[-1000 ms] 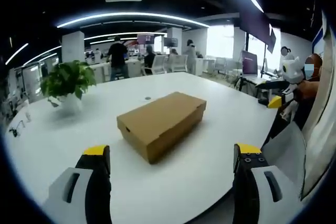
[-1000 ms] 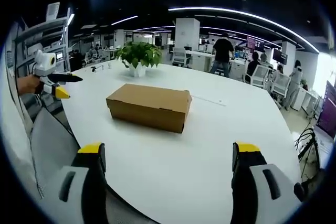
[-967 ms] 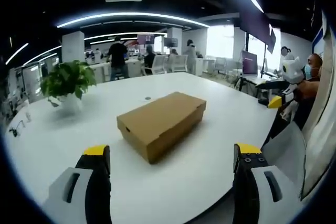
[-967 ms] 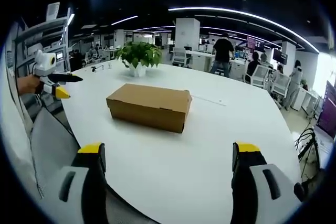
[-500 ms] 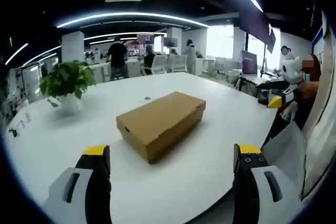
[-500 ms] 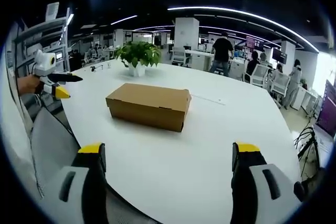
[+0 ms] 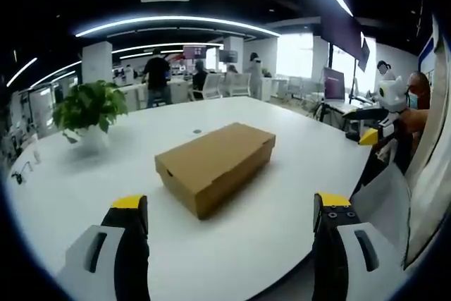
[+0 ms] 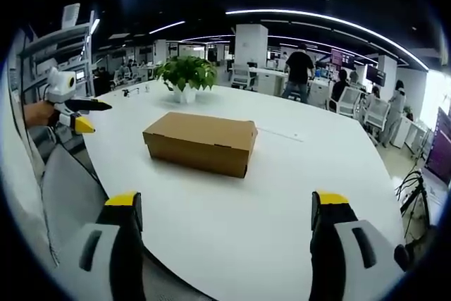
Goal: Operate the shoe box by opening the lid, removing the specified soft item, and placing it in the target area until the item is outside and the box remains undamaged.
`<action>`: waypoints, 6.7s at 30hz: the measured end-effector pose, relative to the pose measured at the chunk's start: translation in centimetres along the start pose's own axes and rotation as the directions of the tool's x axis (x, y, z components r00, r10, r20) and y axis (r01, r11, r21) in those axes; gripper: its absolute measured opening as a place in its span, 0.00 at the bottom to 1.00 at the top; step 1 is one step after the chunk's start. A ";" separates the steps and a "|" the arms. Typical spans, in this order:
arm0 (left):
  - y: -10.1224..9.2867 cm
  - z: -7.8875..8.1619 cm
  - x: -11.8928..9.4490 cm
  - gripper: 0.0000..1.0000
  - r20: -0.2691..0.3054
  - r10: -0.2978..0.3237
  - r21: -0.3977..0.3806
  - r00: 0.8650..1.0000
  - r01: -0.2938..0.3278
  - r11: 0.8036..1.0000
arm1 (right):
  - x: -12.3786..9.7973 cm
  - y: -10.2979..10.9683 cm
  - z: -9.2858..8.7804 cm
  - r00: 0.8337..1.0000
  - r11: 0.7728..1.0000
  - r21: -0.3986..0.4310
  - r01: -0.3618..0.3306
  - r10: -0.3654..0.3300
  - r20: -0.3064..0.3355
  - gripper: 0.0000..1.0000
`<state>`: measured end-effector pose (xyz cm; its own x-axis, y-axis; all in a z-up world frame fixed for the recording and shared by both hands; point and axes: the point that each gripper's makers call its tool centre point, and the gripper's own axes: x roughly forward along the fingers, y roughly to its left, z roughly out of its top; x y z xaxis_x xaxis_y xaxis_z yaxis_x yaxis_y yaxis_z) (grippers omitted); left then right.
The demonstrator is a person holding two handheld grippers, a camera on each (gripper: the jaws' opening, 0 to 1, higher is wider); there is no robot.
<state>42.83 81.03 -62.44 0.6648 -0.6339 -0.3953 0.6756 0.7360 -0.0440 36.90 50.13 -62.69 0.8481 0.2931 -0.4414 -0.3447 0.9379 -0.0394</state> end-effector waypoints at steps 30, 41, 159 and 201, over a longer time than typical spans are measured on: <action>1.4 -0.5 2.3 1.00 -0.019 0.046 -0.015 0.999 -0.047 0.999 | 3.4 -1.3 0.5 0.997 0.994 -0.088 -0.072 0.070 -0.023 0.92; 1.7 -0.7 4.5 1.00 -0.028 0.046 -0.014 0.999 -0.047 0.999 | 5.7 -2.2 1.0 0.995 0.989 -0.111 -0.097 0.096 -0.016 0.90; 7.5 -5.7 13.0 0.46 -0.225 0.157 -0.028 0.962 -0.167 0.985 | 21.0 -0.1 -0.4 0.971 0.969 -0.091 -0.228 0.219 -0.095 0.36; 9.6 -7.7 7.5 0.45 -0.311 0.041 0.062 0.950 -0.023 0.998 | 17.2 7.7 -1.7 0.970 0.975 -0.007 -0.220 0.218 -0.103 0.30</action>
<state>51.84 85.18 -72.93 0.5601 -0.4976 -0.6624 0.6783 0.7345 0.0219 48.12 62.03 -72.09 0.7061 0.4702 -0.5295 -0.5260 0.8489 0.0523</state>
